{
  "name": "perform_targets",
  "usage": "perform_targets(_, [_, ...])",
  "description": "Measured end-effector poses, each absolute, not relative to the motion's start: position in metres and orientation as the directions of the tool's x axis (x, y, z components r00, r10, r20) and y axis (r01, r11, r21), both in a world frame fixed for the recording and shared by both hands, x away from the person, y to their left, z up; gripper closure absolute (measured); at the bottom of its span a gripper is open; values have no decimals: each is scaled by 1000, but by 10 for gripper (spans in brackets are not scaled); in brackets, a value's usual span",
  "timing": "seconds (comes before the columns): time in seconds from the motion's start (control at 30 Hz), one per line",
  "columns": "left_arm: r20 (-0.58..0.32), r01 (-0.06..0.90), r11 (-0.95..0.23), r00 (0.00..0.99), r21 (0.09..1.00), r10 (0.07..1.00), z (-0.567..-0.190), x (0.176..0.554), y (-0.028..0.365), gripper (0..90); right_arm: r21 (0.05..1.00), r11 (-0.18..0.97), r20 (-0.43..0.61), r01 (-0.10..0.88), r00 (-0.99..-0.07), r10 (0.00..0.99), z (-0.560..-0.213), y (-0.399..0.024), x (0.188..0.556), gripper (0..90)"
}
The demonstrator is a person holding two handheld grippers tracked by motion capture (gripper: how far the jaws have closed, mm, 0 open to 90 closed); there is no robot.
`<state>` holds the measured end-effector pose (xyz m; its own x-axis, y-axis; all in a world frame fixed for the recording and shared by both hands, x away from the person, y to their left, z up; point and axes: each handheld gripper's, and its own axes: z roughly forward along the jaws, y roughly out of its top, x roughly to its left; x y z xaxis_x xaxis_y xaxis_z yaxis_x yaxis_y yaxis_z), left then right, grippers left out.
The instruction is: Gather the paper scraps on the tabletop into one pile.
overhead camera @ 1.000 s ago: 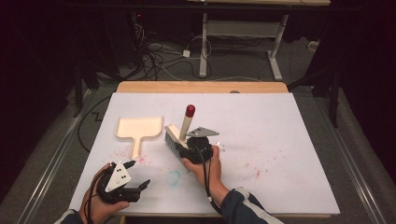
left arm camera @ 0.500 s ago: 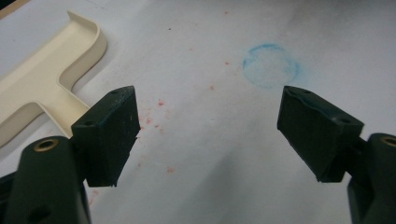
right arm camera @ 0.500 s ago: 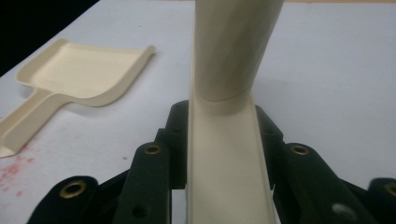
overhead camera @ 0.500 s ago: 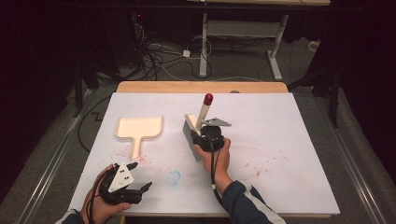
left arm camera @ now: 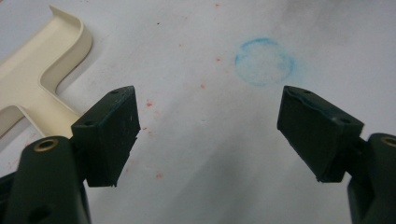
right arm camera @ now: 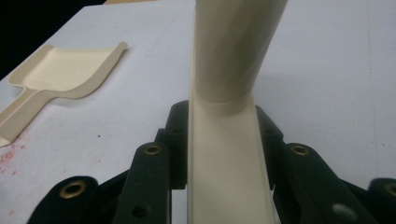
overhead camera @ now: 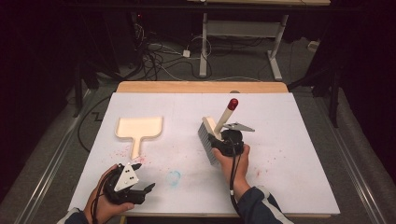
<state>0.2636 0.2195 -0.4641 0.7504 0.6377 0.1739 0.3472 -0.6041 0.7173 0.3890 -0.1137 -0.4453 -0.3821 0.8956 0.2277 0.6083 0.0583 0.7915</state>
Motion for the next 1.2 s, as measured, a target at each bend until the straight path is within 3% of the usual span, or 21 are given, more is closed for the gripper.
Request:
perform_targets(0.7, [190,349,-612,742,710,643,-465,265,221,194,858,141,165,493,-526,835,-391,-138,374,672])
perform_targets(1.0, [202,343,-616,739,709,643,-464,268,223,195,865,337,-35,371,-626,779,-391,-156,429,673])
perform_targets(1.2, [208,341,-617,735,709,646,-464,270,224,195,811,510,-184,287,-703,687,-408,-158,462,673])
